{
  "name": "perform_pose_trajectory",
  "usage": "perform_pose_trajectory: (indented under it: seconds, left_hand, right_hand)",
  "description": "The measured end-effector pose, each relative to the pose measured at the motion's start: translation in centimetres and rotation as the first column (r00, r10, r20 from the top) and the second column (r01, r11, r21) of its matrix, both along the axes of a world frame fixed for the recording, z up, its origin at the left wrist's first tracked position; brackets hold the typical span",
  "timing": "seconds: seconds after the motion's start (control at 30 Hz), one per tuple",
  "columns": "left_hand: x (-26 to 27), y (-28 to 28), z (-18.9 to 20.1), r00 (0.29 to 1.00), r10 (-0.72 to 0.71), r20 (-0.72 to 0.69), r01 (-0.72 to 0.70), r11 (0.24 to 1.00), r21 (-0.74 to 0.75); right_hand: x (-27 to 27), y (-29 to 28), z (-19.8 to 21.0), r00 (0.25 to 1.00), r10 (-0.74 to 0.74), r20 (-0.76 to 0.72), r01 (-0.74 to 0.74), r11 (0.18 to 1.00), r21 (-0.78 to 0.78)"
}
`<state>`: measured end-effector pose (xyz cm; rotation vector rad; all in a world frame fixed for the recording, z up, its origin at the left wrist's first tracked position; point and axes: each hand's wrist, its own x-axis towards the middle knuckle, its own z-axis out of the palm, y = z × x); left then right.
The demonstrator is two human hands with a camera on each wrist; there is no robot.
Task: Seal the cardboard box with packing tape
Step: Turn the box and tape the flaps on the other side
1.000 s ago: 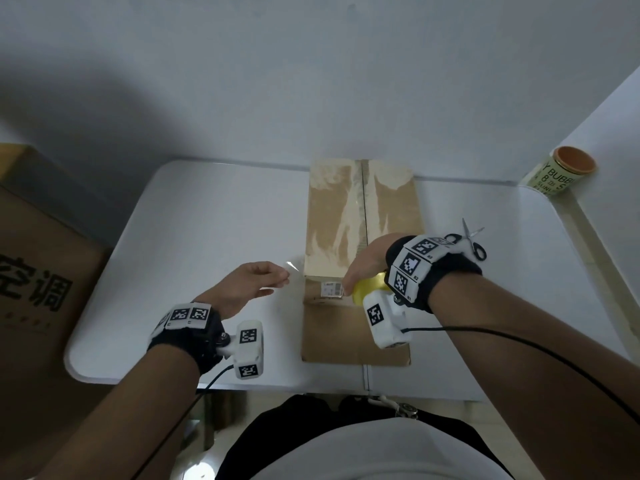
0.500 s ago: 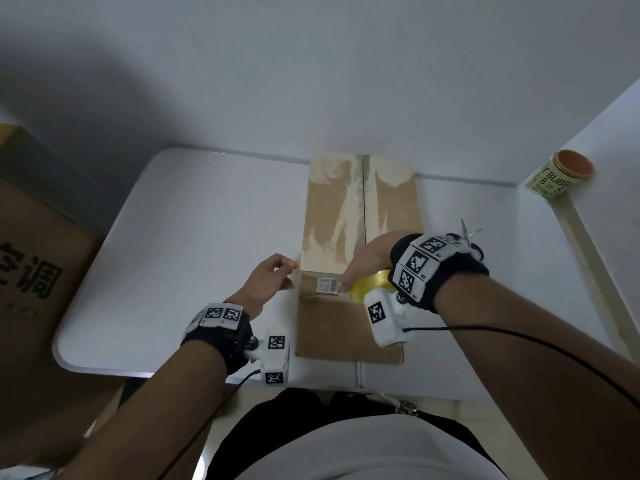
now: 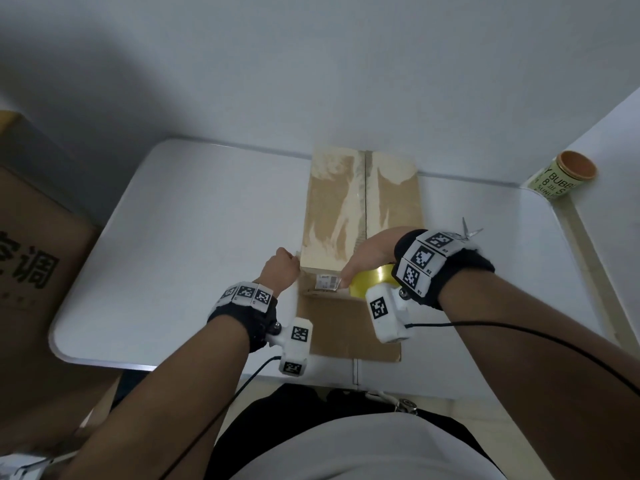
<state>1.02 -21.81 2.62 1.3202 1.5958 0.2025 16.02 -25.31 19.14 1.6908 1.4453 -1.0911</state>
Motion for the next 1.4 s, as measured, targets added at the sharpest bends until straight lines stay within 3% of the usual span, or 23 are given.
perform_pose_trajectory:
  seconds: [0.07, 0.13, 0.2, 0.37, 0.47, 0.6, 0.67, 0.77, 0.87, 0.93, 1.07, 1.17, 1.23, 1.3, 1.4]
  left_hand:
    - [-0.7, 0.5, 0.4, 0.996, 0.081, 0.028, -0.081, 0.996, 0.031]
    - [-1.1, 0.8, 1.1, 0.976, 0.163, 0.141, -0.159, 0.986, -0.043]
    - [-0.7, 0.4, 2.0, 0.959, 0.157, 0.235, -0.142, 0.987, -0.081]
    - [1.7, -0.7, 2.0, 0.994, 0.098, 0.046, -0.107, 0.962, 0.25]
    - [2.4, -1.6, 1.9, 0.98, 0.174, 0.097, -0.197, 0.92, 0.338]
    - [3.3, -1.5, 1.7, 0.974, 0.151, 0.171, -0.212, 0.875, 0.436]
    - [3.2, -1.2, 1.2, 0.966, 0.13, 0.221, -0.214, 0.883, 0.417]
    - [1.8, -0.7, 1.8, 0.944, 0.079, 0.32, -0.163, 0.955, 0.247]
    - [-1.0, -0.1, 2.8, 0.894, -0.071, 0.442, 0.016, 0.992, 0.127]
    - [-2.6, 0.0, 3.1, 0.854, -0.21, 0.476, 0.182, 0.978, 0.106]
    - [-3.3, 0.6, 3.2, 0.845, -0.447, 0.292, 0.398, 0.892, 0.214]
    - [-2.3, 0.9, 3.0, 0.809, -0.588, 0.016, 0.533, 0.745, 0.402]
    - [-1.7, 0.7, 2.8, 0.783, -0.612, -0.11, 0.592, 0.679, 0.434]
    - [-1.6, 0.7, 2.5, 0.789, -0.602, -0.126, 0.589, 0.681, 0.435]
    - [-1.6, 0.7, 2.1, 0.812, -0.584, -0.013, 0.543, 0.746, 0.386]
  right_hand:
    - [0.2, 0.0, 0.0, 1.0, 0.006, -0.004, -0.006, 1.0, 0.002]
    - [0.3, 0.1, 0.0, 1.0, 0.006, -0.009, -0.006, 1.0, 0.009]
    - [0.5, 0.2, 0.0, 1.0, 0.012, -0.011, -0.012, 1.0, 0.013]
    - [0.8, 0.3, -0.3, 1.0, 0.016, -0.01, -0.016, 1.0, 0.016]
    - [1.0, 0.5, -0.5, 1.0, 0.009, -0.014, -0.009, 1.0, 0.028]
    - [1.4, 0.4, -0.9, 1.0, -0.004, -0.015, 0.005, 0.999, 0.043]
    - [1.5, 0.4, -1.0, 1.0, -0.018, -0.019, 0.019, 0.999, 0.041]
    - [1.5, 0.5, -1.1, 0.999, -0.021, -0.027, 0.022, 0.999, 0.026]
    - [1.6, 0.4, -1.2, 0.999, -0.035, -0.038, 0.036, 0.999, 0.022]
    - [1.5, 0.4, -1.2, 0.998, -0.039, -0.047, 0.04, 0.999, 0.022]
    - [1.4, 0.5, -1.0, 0.999, -0.025, -0.048, 0.027, 0.999, 0.029]
    - [1.6, 0.5, -0.8, 0.999, -0.032, -0.043, 0.033, 0.999, 0.029]
    - [1.7, 0.5, -0.9, 0.999, -0.028, -0.04, 0.029, 0.999, 0.033]
    - [1.7, 0.5, -0.9, 0.999, -0.025, -0.04, 0.026, 0.999, 0.027]
    - [1.7, 0.5, -1.2, 0.999, -0.029, -0.044, 0.03, 0.999, 0.014]
